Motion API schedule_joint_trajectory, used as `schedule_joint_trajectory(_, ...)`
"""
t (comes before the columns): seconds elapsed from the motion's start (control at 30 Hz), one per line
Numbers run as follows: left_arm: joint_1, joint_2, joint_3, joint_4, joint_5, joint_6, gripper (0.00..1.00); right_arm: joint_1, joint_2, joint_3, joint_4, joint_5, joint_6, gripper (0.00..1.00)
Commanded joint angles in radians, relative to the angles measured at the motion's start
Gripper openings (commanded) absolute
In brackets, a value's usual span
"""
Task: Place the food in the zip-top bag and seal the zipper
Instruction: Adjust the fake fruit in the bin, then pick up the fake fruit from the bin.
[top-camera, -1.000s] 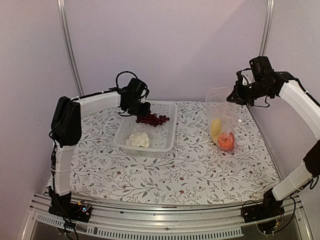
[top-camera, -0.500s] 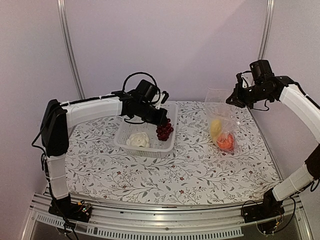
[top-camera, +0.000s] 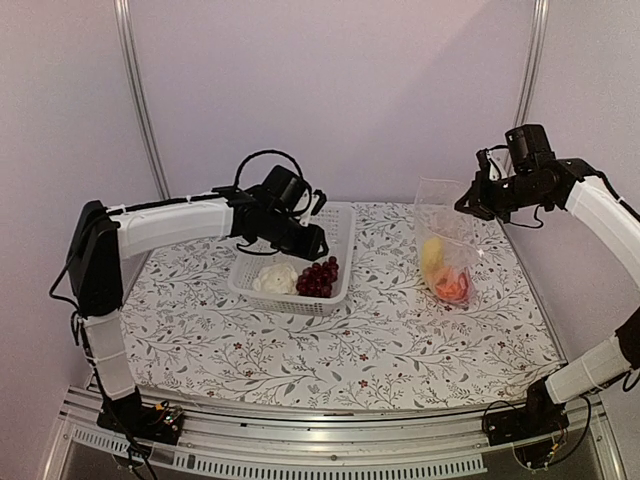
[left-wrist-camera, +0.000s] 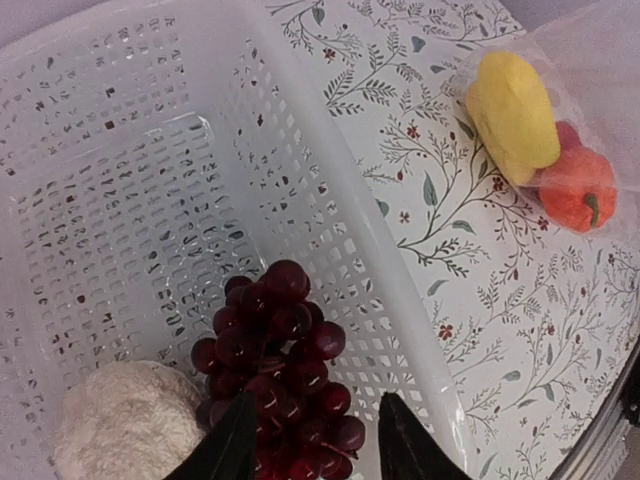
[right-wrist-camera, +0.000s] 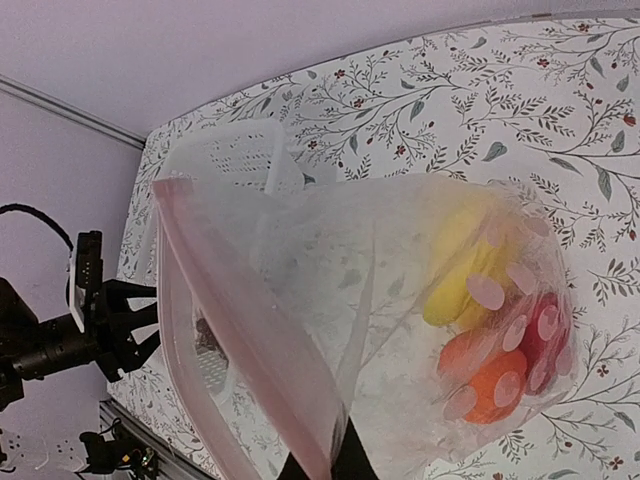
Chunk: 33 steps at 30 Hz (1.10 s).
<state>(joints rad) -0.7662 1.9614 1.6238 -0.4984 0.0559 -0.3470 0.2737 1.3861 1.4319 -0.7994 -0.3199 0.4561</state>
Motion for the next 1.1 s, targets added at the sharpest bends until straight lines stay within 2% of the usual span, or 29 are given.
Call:
schedule_joint_trajectory(0.0,-0.014,-0.167,-0.121,-0.021,0.001,0.003,0.37,0.0,-0.046,-0.024,0.008,0.015,-0.009,0.0)
schedule_joint_trajectory(0.1,-0.023,-0.207,-0.182,-0.033,0.021,-0.044,0.36,0.0,-0.043,-0.028,0.007,0.004,-0.017,0.0)
schedule_joint_trajectory(0.23,-0.058,-0.206,-0.214,-0.052,0.019,-0.074,0.43,0.0,-0.037,-0.022,0.005,0.0,-0.023,0.0)
schedule_joint_trajectory(0.33,-0.075,-0.181,-0.213,-0.051,0.035,-0.089,0.43,0.002,-0.025,-0.012,0.007,-0.01,-0.022,0.0)
schedule_joint_trajectory(0.67,-0.08,-0.025,-0.087,-0.103,0.019,-0.122,0.42,0.001,-0.013,-0.03,0.023,-0.021,-0.027,0.0)
schedule_joint_trajectory(1.07,-0.046,0.084,-0.017,-0.142,-0.05,-0.161,0.33,0.002,-0.015,-0.013,0.005,-0.01,-0.023,0.0)
